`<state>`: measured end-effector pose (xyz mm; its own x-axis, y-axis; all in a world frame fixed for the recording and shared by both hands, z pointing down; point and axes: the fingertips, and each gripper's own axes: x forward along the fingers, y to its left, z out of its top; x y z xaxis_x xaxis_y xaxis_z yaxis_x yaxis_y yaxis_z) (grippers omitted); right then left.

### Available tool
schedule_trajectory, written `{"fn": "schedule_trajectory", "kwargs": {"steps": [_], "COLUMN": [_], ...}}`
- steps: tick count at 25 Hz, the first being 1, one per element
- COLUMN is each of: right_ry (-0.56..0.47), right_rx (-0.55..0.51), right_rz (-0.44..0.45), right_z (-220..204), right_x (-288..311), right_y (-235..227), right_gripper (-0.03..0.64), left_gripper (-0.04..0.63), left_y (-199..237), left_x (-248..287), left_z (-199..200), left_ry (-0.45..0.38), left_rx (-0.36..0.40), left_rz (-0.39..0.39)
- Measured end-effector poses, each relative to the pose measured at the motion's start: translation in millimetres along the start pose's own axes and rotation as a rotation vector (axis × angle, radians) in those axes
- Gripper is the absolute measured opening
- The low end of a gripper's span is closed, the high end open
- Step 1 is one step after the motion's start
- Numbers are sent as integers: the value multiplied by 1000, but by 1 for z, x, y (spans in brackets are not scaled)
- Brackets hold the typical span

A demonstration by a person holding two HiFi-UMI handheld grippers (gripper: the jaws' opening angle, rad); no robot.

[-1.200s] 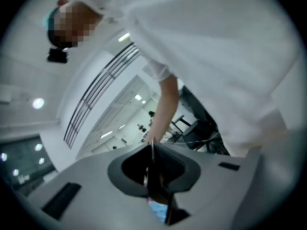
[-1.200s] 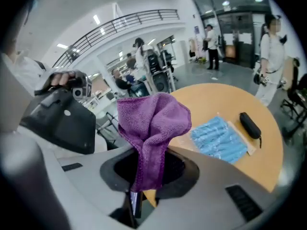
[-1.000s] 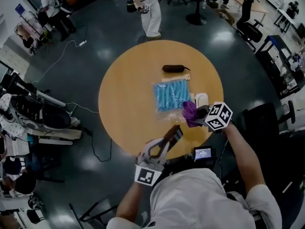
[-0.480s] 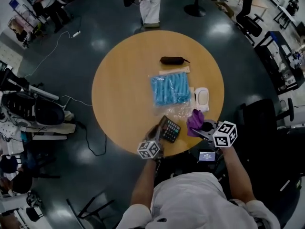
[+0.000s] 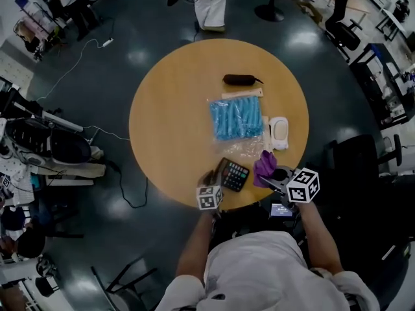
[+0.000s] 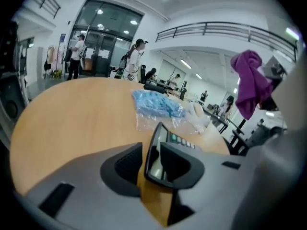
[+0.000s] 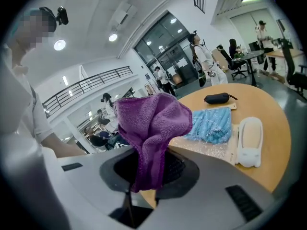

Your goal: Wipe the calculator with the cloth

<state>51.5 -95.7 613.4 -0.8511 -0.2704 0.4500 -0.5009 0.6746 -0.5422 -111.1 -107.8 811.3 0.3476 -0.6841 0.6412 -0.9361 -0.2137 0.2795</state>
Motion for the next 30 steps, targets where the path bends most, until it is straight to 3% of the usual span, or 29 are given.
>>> {"fn": "schedule_trajectory", "kwargs": {"steps": [2, 5, 10, 12, 16, 18, 21, 25, 30], "right_ry": [3, -17, -147, -218, -363, -410, -443, -449, -449], "right_rx": [-1, -57, -182, -193, -200, -221, -250, -269, -268], "right_rz": [-46, -125, -297, -343, -389, -415, -438, -439, -445], "right_z": [-1, 5, 36, 46, 62, 65, 64, 63, 61], "right_x": [1, -2, -18, -27, -47, -56, -62, -61, -65], "right_y": [-2, 1, 16, 23, 40, 47, 56, 63, 64], "right_gripper": [87, 87, 87, 87, 87, 87, 87, 86, 86], "left_gripper": [104, 107, 103, 21, 8, 8, 8, 8, 8], "left_y": [1, 9, -8, -27, -65, -80, -100, -125, -137], "left_x": [-2, -17, -86, -121, -190, -212, -225, -233, -236], "left_z": [5, 20, 93, 123, 179, 194, 201, 204, 205], "left_ry": [23, -7, -201, -304, -572, -642, -657, -651, -658], "left_rx": [64, 76, 247, 280, 185, 130, 107, 160, 162], "left_rz": [55, 119, 180, 149, 77, 66, 31, -30, -60]}}
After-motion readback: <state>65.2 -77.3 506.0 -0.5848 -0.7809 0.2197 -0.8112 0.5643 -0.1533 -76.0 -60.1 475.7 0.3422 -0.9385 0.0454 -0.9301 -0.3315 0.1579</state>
